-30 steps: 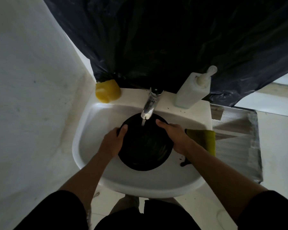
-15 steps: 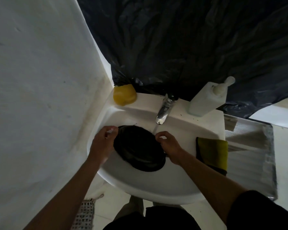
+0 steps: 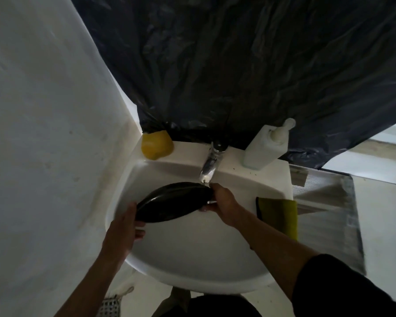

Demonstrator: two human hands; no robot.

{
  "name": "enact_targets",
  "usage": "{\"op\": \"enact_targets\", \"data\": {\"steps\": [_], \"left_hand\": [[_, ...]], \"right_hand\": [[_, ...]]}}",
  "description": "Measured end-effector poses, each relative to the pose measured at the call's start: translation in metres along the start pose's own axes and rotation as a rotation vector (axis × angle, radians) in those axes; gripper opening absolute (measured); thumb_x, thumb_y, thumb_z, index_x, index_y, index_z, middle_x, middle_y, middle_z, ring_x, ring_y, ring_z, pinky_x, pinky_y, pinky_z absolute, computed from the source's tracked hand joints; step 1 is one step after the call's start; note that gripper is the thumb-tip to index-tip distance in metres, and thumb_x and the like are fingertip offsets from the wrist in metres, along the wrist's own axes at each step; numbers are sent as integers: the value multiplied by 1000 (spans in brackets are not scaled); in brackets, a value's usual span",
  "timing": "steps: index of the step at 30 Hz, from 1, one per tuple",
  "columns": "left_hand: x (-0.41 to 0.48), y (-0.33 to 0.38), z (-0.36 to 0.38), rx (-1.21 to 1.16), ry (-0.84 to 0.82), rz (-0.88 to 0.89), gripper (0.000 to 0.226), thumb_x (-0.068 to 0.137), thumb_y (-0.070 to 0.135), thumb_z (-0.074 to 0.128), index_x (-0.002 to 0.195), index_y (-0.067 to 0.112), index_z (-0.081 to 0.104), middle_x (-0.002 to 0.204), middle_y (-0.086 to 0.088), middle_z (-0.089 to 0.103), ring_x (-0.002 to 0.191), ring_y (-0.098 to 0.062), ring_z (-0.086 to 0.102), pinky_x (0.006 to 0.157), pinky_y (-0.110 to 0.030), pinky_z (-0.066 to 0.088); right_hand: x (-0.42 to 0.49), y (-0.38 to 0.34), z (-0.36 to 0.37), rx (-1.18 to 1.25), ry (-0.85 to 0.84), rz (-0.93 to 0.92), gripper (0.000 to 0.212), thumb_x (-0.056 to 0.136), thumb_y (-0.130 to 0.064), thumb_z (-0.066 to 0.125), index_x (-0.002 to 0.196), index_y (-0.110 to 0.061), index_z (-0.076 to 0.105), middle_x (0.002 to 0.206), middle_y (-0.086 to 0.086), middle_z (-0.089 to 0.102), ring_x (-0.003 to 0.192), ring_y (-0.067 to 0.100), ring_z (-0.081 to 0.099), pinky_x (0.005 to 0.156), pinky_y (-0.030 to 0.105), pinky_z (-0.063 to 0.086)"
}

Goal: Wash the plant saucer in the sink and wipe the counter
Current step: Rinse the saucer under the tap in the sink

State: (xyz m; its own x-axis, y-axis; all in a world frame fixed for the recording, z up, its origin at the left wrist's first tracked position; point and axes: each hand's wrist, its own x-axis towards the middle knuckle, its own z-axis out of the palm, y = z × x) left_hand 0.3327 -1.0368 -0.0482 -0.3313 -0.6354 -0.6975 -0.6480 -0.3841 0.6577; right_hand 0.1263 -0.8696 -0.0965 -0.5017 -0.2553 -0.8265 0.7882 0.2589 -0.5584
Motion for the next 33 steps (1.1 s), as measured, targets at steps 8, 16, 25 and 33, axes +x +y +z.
{"op": "enact_targets", "data": {"steps": [8,16,25,33], "left_hand": [[-9,6,2,122,4,14,66,95,69,44,93,8,71,78,-18,73,74,-37,72,86,-55,60],[-25,23,15,-28,-79,34,53,103,50,48,133,8,61,114,-16,69,93,-29,70,73,-36,58],[-44,38,17,-51,-156,170,25,108,38,45,129,33,58,114,-5,70,76,-26,75,53,-28,59],[-42,30,16,-22,-198,155,31,102,35,58,133,33,58,115,-5,71,82,-30,78,61,-39,63]], "right_hand": [[-4,-8,3,-545,-23,-127,58,106,-56,22,116,-15,62,105,12,68,87,21,61,75,30,47],[5,-6,-6,-864,-52,-233,44,99,-44,54,117,-7,66,113,15,71,103,33,68,90,41,56],[9,1,4,-855,-70,-277,57,84,-61,67,116,-14,67,112,8,71,102,26,67,96,43,54],[4,-16,-2,-964,-47,-288,33,98,-37,59,114,-10,70,113,9,71,102,26,66,83,29,47]]}}
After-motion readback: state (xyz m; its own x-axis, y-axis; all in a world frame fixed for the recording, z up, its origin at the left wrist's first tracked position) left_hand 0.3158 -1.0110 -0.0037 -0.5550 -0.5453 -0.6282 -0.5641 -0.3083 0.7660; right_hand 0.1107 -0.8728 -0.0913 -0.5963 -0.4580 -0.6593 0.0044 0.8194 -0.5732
